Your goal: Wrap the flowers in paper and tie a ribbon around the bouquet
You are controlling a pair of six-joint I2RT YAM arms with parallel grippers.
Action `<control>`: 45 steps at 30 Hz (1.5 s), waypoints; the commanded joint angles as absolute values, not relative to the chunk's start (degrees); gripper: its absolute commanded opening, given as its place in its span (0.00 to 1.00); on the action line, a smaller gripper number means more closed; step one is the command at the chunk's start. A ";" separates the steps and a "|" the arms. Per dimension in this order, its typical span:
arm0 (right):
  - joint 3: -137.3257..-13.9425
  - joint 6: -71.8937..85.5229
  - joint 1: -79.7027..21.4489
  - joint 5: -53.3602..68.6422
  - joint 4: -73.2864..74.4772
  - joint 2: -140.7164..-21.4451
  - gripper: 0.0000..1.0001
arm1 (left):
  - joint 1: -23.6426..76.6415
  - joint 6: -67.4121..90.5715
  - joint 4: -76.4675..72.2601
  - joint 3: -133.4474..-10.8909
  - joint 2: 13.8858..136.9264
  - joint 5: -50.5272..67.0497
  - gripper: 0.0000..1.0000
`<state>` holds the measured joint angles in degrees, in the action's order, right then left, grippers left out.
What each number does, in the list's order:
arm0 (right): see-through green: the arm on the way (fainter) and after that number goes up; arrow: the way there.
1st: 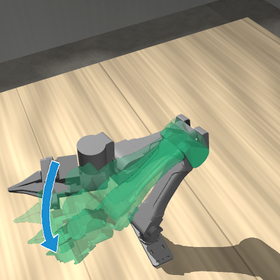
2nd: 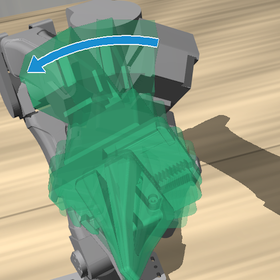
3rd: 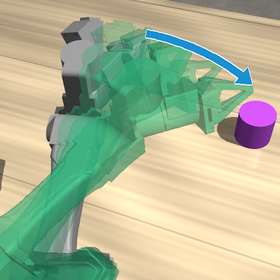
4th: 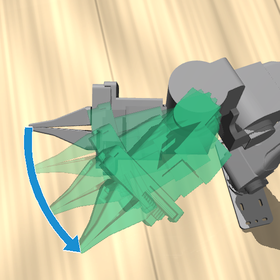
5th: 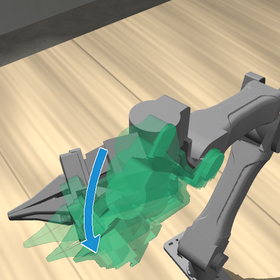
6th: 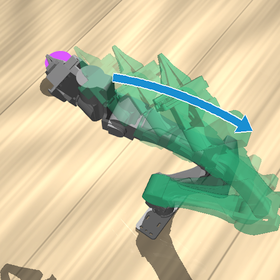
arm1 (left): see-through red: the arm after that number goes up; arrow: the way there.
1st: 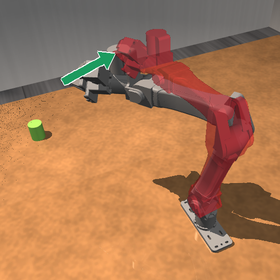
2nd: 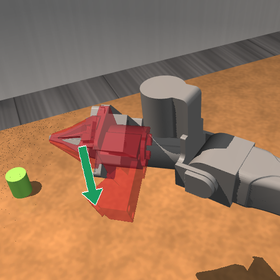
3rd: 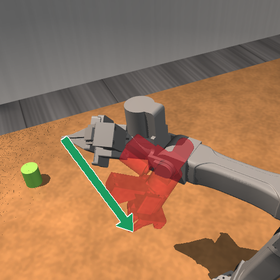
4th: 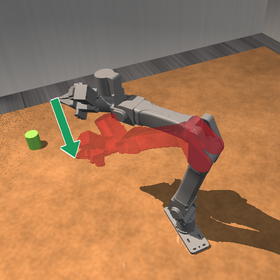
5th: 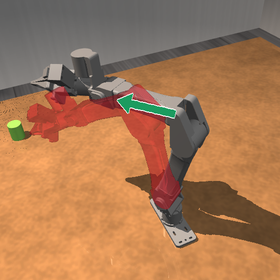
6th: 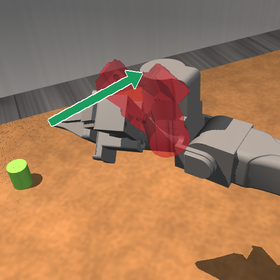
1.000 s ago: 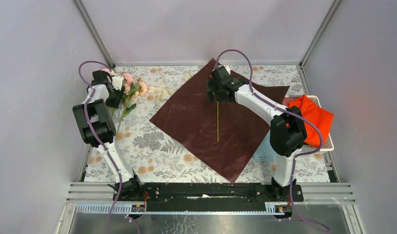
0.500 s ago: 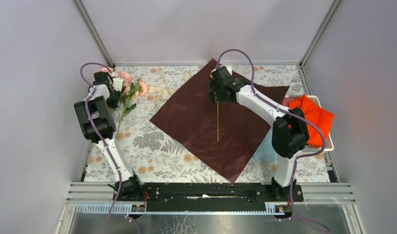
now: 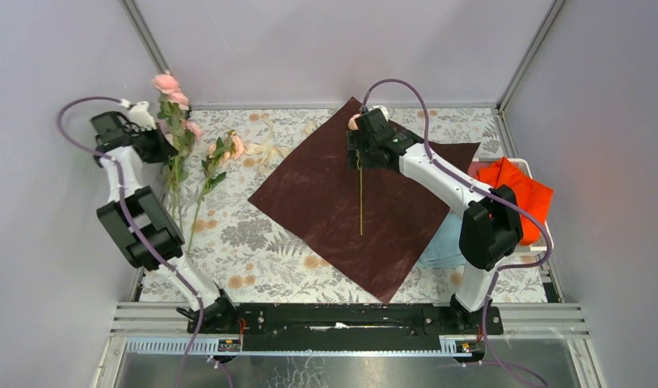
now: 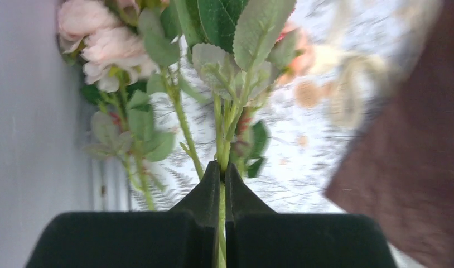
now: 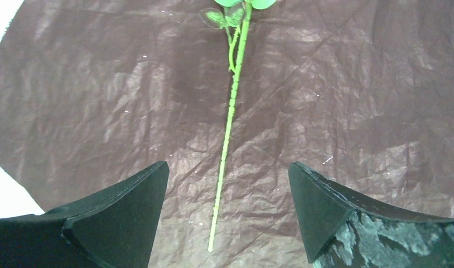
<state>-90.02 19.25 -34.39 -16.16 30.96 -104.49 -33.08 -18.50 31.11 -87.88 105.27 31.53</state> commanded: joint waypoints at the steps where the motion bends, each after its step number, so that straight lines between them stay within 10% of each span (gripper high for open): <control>1: -88.53 18.57 -36.56 -8.64 22.38 -98.41 0.86 | -36.97 -3.21 24.57 -82.68 98.36 60.12 0.00; 9: -94.40 22.67 -49.80 17.50 -8.22 -111.16 0.88 | -34.62 28.23 -7.38 -61.12 88.31 74.26 0.00; 20: -116.26 36.74 -54.49 18.78 -15.79 -136.74 0.99 | -28.24 32.00 -13.70 -52.06 82.21 68.73 0.00; 22: -116.68 37.75 -54.49 18.79 -16.85 -137.99 0.81 | -27.46 32.41 -13.88 -51.86 82.49 68.69 0.00; 25: -116.28 39.05 -54.20 16.40 -14.88 -137.39 0.13 | -26.82 32.06 -13.22 -52.13 82.85 68.74 0.00; 28: -109.78 38.42 -52.98 10.94 -12.07 -132.05 0.00 | -26.78 18.80 3.35 -57.75 83.65 65.85 0.00; 31: -99.05 39.04 -49.37 6.51 -10.04 -123.23 0.00 | -26.97 -0.24 25.02 -69.57 85.72 56.15 0.92; 45: -76.85 28.36 -32.34 -14.06 18.77 -107.97 0.01 | -27.16 -18.13 22.18 -68.70 97.11 11.18 0.99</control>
<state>-78.08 32.49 -31.29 -8.64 10.57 -108.05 -26.76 -14.55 22.74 -67.81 90.80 23.57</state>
